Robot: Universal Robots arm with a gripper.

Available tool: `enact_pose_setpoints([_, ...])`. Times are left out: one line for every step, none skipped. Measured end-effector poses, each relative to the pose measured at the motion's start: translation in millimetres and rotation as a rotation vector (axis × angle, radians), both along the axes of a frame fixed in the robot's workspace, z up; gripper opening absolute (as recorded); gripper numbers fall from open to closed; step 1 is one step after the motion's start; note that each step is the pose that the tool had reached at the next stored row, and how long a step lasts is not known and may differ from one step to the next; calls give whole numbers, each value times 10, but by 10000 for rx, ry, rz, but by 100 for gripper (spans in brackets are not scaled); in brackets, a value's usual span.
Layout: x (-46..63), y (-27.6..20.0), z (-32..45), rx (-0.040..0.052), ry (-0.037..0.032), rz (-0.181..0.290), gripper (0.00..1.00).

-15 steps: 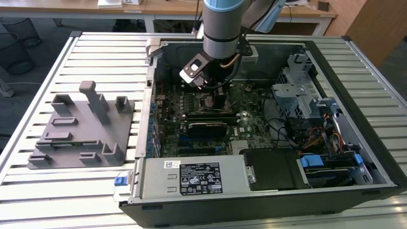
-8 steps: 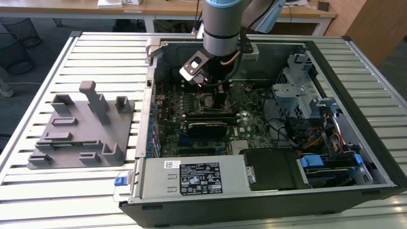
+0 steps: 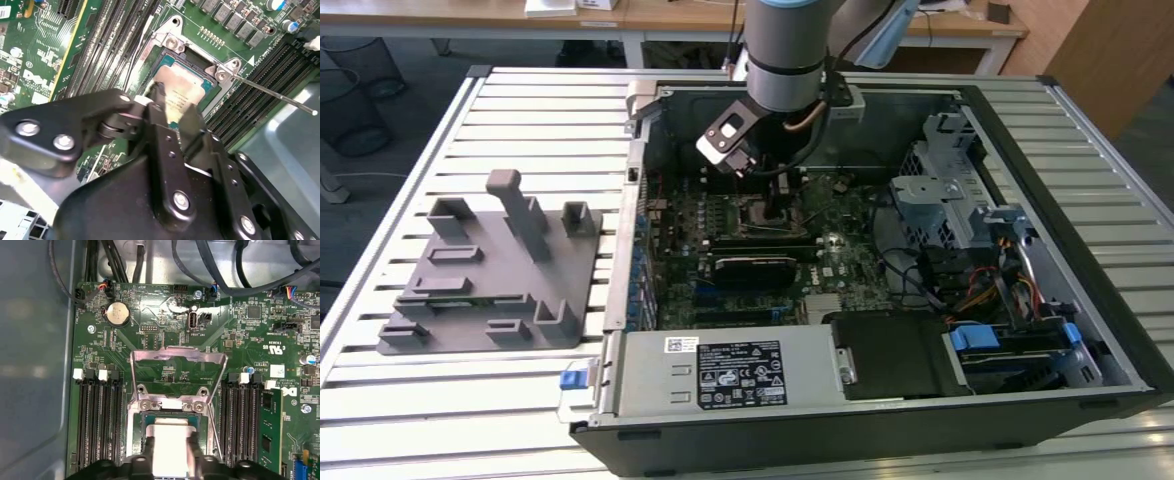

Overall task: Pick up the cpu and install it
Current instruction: 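Place the cpu into insertion slot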

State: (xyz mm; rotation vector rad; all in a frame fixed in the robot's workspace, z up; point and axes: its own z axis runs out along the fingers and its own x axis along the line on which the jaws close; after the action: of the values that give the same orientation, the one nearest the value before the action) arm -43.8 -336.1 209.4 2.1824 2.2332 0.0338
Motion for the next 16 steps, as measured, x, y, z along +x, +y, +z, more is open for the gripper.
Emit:
enact_pose_setpoints([0, 0, 7, 0, 0, 0, 35])
enact_pose_setpoints([0, 0, 13, -1, 0, 0, 35])
enact_pose_setpoints([0, 0, 19, -1, 0, 0, 29])
enact_pose_setpoints([0, 0, 25, -1, 0, 0, 23])
enact_pose_setpoints([0, 0, 30, -2, 0, 0, 17])
enact_pose_setpoints([0, 1, 32, -1, -1, 0, 17])
enact_pose_setpoints([0, 0, 35, -2, -1, 0, 11])
enact_pose_setpoints([0, 0, 38, -2, 0, 0, 11])
enact_pose_setpoints([0, 0, 39, -1, -1, 0, 11])
enact_pose_setpoints([0, 0, 40, 0, -2, 0, 11])
enact_pose_setpoints([0, 0, 42, -1, -1, 0, 11])
enact_pose_setpoints([0, 0, 43, -1, -1, 0, 11])
enact_pose_setpoints([0, 0, 44, -3, 0, 0, 11])
enact_pose_setpoints([0, 0, 46, -4, 0, 0, 11])
enact_pose_setpoints([0, 0, 48, -4, 0, 0, 11])
enact_pose_setpoints([0, 0, 50, -3, 0, 0, 11])
